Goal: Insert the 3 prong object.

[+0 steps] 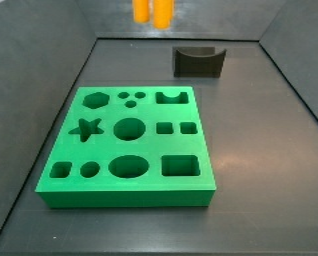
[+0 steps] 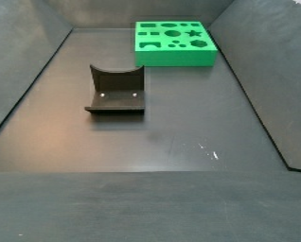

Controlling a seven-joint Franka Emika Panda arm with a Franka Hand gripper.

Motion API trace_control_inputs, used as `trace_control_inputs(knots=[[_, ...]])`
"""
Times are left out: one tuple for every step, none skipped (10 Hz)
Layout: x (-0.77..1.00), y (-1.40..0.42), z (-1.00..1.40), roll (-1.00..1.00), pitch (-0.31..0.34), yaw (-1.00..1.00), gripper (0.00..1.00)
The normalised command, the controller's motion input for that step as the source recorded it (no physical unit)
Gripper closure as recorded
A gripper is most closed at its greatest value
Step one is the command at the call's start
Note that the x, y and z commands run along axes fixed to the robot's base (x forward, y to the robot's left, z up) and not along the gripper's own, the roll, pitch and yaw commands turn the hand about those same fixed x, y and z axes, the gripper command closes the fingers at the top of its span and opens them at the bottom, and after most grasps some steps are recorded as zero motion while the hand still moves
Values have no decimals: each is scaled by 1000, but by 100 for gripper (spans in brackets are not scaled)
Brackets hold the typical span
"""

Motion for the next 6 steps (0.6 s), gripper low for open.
trace_control_inputs(knots=[[0,209,-969,83,0,-763,100],[0,183,-943,109,0,-777,100],[0,174,-931,113,0,-780,100],[0,151,-931,91,0,-797,100],[0,217,-911,59,0,-777,100],[-40,317,-843,13,0,-669,100]])
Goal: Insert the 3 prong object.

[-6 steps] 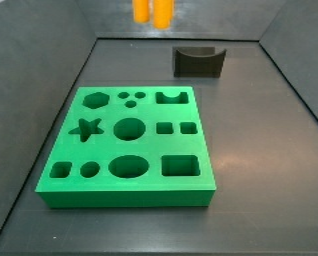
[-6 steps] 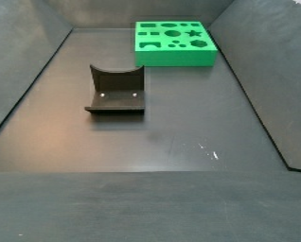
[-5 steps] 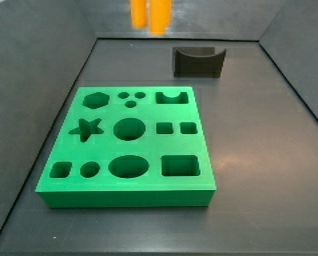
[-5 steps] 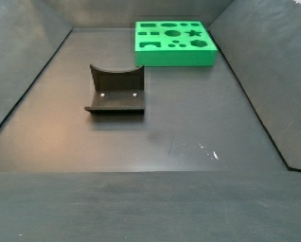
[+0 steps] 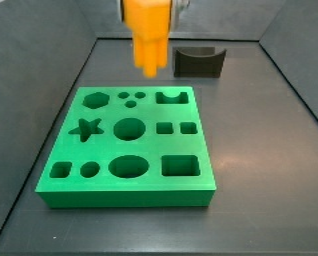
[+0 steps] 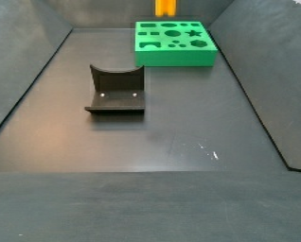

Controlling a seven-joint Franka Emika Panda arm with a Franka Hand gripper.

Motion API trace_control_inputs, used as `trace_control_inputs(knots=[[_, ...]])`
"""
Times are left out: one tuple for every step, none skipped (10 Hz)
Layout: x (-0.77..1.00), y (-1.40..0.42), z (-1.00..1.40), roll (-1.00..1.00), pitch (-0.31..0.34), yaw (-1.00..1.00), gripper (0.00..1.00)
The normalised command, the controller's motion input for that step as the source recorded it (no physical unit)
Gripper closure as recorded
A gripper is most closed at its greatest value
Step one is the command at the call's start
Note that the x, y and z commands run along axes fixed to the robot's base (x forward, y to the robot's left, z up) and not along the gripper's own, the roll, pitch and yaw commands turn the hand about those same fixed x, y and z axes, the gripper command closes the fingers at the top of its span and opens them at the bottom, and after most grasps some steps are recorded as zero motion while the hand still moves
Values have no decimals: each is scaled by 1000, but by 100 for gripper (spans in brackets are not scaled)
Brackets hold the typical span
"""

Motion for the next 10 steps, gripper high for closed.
trace_control_inputs(knots=[[-200,266,-686,11,-99,-166,100],[-206,149,-737,0,-246,0,100],[-274,120,-674,-143,-177,174,100],[-217,134,-337,-183,-20,326,100],[-274,160,-146,-67,0,229,100],[-311,106,-183,-94,0,243,100],[-174,60,-177,-177,0,337,100],[-37,0,-197,-154,0,251,100],[49,0,-211,-81,26,60,100],[149,-9,-194,-51,26,0,100]])
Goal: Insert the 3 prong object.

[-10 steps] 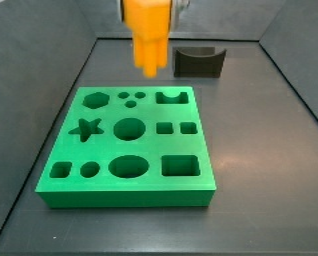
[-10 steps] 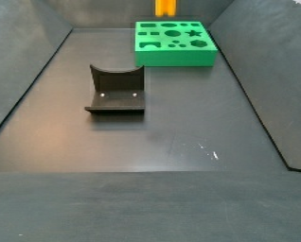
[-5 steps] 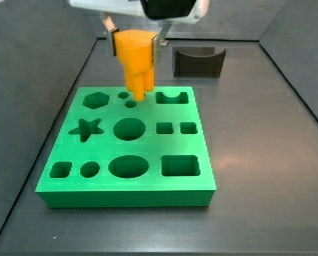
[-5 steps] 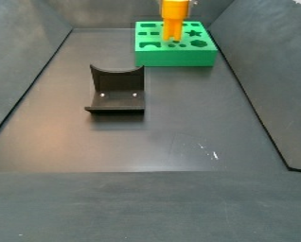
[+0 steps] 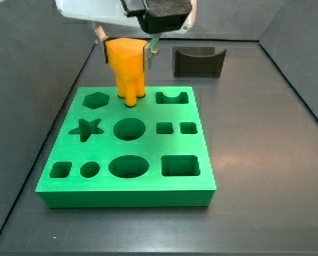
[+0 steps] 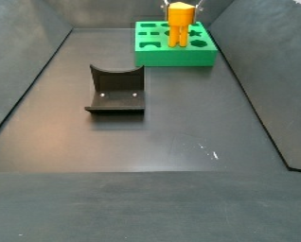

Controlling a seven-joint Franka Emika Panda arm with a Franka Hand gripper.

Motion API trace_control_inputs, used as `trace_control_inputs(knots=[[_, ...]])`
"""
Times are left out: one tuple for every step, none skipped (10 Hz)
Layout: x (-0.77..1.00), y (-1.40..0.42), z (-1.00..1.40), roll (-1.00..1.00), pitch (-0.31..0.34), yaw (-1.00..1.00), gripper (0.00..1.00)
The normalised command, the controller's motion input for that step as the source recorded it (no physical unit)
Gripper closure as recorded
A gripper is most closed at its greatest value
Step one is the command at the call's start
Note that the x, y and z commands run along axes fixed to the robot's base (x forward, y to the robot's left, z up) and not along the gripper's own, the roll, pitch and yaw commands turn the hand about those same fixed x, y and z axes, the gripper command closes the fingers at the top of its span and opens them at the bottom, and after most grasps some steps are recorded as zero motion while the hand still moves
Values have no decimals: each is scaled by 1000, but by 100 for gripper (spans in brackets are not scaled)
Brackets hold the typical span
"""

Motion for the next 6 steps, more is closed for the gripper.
trace_control_inputs(knots=[[0,-26,-169,-70,0,0,100],[0,-14,-217,-83,0,0,100],[0,0,-300,-27,0,-86,100],[0,0,-449,0,-10,-126,100],[0,0,-477,0,-60,-100,100],[23,0,-351,33,0,-106,100]])
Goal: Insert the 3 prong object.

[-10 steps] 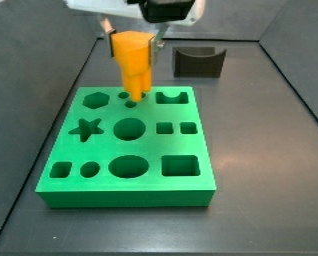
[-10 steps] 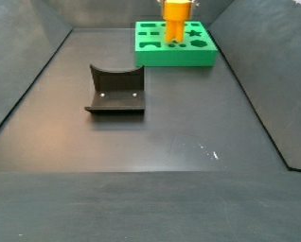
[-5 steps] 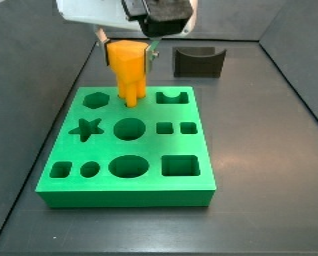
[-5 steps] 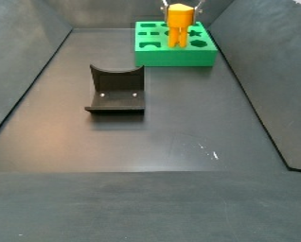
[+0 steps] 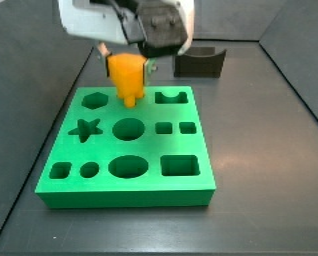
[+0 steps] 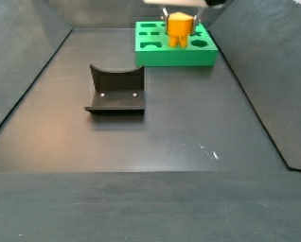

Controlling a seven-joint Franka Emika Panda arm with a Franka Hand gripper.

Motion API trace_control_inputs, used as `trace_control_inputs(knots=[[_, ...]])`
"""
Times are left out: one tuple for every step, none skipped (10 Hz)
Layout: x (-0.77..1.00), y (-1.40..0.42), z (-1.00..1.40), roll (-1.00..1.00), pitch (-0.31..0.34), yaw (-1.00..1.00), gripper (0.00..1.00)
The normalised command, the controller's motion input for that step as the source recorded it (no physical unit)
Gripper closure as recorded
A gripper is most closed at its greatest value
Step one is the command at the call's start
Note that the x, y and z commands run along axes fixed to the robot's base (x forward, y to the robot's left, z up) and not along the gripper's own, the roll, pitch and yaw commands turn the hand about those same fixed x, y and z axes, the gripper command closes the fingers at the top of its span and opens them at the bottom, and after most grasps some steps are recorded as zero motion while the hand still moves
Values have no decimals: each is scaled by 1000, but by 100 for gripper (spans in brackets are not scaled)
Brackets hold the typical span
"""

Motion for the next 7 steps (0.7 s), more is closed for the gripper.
trace_control_inputs(knots=[[54,0,-337,37,0,-117,100],[11,-6,-343,47,0,-109,100],[23,0,-351,47,0,-103,100],[17,0,-429,60,0,-80,100],[9,0,-397,10,0,-43,100],[0,0,-46,-27,-40,0,100],[0,0,0,0,0,0,100]])
